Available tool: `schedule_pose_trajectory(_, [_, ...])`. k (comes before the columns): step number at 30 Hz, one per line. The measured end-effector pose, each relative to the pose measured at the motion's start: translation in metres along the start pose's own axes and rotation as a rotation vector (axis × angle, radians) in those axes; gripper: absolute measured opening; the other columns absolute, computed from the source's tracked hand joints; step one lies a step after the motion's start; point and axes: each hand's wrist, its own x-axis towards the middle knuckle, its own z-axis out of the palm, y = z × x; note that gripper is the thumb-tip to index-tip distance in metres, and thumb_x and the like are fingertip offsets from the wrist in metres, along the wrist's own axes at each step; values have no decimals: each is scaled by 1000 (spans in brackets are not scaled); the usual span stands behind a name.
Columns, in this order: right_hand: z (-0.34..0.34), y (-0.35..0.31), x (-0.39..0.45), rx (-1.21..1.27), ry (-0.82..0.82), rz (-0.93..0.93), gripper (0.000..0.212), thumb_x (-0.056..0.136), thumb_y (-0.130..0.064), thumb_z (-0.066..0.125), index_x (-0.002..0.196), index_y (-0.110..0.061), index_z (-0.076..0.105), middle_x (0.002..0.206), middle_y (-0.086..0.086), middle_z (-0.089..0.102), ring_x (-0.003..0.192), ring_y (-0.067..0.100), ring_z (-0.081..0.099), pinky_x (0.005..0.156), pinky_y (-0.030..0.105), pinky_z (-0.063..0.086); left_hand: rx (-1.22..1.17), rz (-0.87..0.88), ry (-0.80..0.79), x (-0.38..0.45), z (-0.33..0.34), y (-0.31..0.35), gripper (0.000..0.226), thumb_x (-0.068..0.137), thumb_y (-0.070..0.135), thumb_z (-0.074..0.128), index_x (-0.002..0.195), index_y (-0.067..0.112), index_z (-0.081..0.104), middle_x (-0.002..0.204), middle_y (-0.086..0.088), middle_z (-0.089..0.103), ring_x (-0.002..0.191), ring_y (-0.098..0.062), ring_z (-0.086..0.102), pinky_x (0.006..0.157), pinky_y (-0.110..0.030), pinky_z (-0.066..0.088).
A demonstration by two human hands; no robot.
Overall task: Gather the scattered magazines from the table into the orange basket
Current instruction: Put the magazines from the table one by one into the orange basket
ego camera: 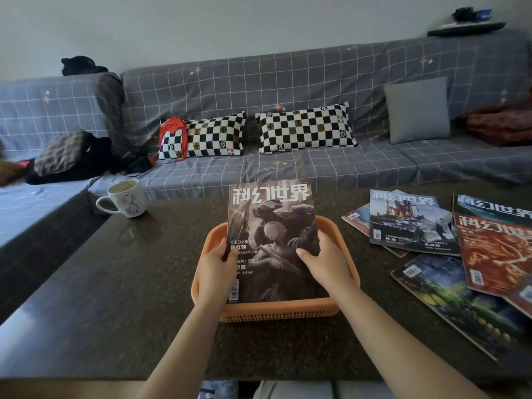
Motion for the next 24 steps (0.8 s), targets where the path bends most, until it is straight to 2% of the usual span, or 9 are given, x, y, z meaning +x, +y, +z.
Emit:
schedule_pose_trajectory(2, [0, -1, 1, 22, -20, 2, 67, 89, -31, 59, 146, -22, 26, 144, -3, 44, 130, 17, 42, 103, 29, 35, -107, -39, -98, -1, 4, 2, 38, 99, 20, 47, 134, 33, 51, 99, 10, 71, 89, -10, 68, 80, -36, 58])
schedule_pose_trajectory(4, [0, 0, 2, 20, -32, 19, 68, 88, -32, 60, 146, -22, 25, 144, -2, 43, 130, 19, 42, 103, 31, 35, -183, -116, -157, -1, 6, 5, 38, 99, 20, 46, 135, 33, 46, 110, 4, 68, 99, -18, 66, 90, -45, 54])
schedule_pose_trajectory(9, [-2, -1, 1, 18, -57, 29, 75, 86, -33, 63, 147, -22, 21, 148, -1, 36, 134, 21, 37, 105, 34, 33, -125, -92, -173, -3, 8, 10, 45, 100, 21, 46, 142, 31, 34, 125, 2, 61, 103, -17, 63, 87, -38, 54])
schedule_pose_trajectory(11, [-4, -1, 0, 45, -75, 36, 77, 85, -36, 63, 148, -22, 20, 149, -2, 35, 135, 21, 35, 105, 35, 32, -74, -50, -159, -7, 8, 13, 56, 98, 23, 50, 148, 26, 25, 138, -1, 53, 115, -19, 58, 87, -35, 53])
schedule_pose_trajectory(13, [-7, -1, -3, 77, -62, 55, 77, 85, -38, 63, 147, -20, 22, 150, -1, 34, 135, 21, 35, 105, 35, 33, 28, 51, -110, -13, 10, 15, 69, 97, 24, 53, 153, 23, 12, 157, -3, 25, 142, -26, 29, 110, -46, 36])
schedule_pose_trajectory(15, [-12, 0, -9, 68, -1, 37, 75, 85, -40, 62, 147, -21, 24, 150, 0, 33, 135, 21, 35, 104, 36, 34, 74, 171, -57, -24, 13, 19, 71, 97, 21, 52, 154, 21, 10, 162, 0, 1, 148, -23, -5, 120, -51, 9])
schedule_pose_trajectory(16, [-15, 2, -14, 68, 29, 9, 73, 85, -39, 62, 146, -22, 26, 150, 0, 34, 134, 20, 36, 104, 36, 34, 75, 233, -49, -30, 17, 21, 68, 97, 18, 52, 153, 22, 13, 162, 2, -1, 147, -19, -10, 120, -50, 4])
schedule_pose_trajectory(20, [-37, 10, -36, 122, 98, -77, 61, 87, -34, 62, 141, -23, 36, 144, -1, 42, 130, 16, 42, 100, 31, 37, 7, 370, -127, -52, 42, 39, 55, 97, 17, 51, 148, 25, 30, 161, 4, 14, 147, -11, 11, 114, -33, 31])
schedule_pose_trajectory(24, [-71, 26, -54, 148, 184, -102, 51, 87, -32, 62, 134, -24, 45, 136, -4, 51, 121, 10, 47, 93, 24, 39, -4, 426, -242, -68, 81, 63, 46, 97, 21, 52, 141, 27, 41, 152, 8, 36, 137, -5, 31, 108, -23, 31])
